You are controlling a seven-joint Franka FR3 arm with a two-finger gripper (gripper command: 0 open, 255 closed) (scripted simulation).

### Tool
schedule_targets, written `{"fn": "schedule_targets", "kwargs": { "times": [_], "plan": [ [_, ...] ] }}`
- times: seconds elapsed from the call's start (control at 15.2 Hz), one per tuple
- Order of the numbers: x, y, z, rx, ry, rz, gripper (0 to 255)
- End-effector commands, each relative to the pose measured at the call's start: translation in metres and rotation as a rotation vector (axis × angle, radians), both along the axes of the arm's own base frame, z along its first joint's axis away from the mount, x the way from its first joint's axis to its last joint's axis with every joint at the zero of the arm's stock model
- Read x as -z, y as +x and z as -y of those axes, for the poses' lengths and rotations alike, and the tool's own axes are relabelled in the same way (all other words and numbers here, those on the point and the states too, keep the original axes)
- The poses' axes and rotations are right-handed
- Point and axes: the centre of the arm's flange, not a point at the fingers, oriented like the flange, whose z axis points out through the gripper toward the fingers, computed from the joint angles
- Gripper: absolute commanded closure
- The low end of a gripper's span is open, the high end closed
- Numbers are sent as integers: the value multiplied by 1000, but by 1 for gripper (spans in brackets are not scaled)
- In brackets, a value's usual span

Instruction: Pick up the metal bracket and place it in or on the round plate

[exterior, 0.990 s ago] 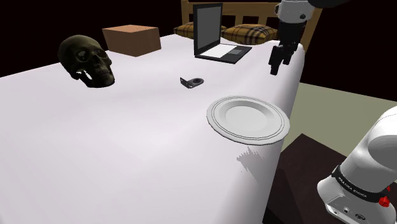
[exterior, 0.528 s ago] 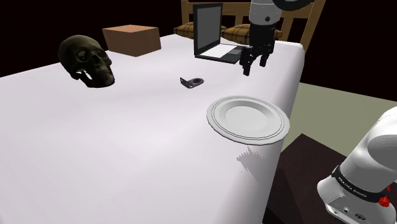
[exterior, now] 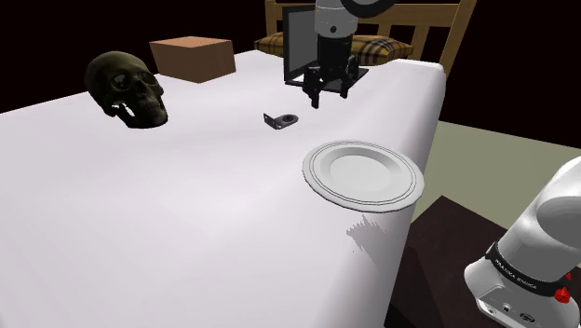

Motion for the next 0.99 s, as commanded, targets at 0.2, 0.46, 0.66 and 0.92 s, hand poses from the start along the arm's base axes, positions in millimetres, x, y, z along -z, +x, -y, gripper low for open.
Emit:
{"fn": "schedule_targets", "kwargs": {
  "times": [0.2,0.46,0.66,0.92],
  "plan": [
    [-2,49,-35,76,22,22,0],
    [-4,91,-63,134,39,39,0],
    [6,97,-64,140,40,41,0],
    [27,99,-63,140,40,41,0]
  ]
}}
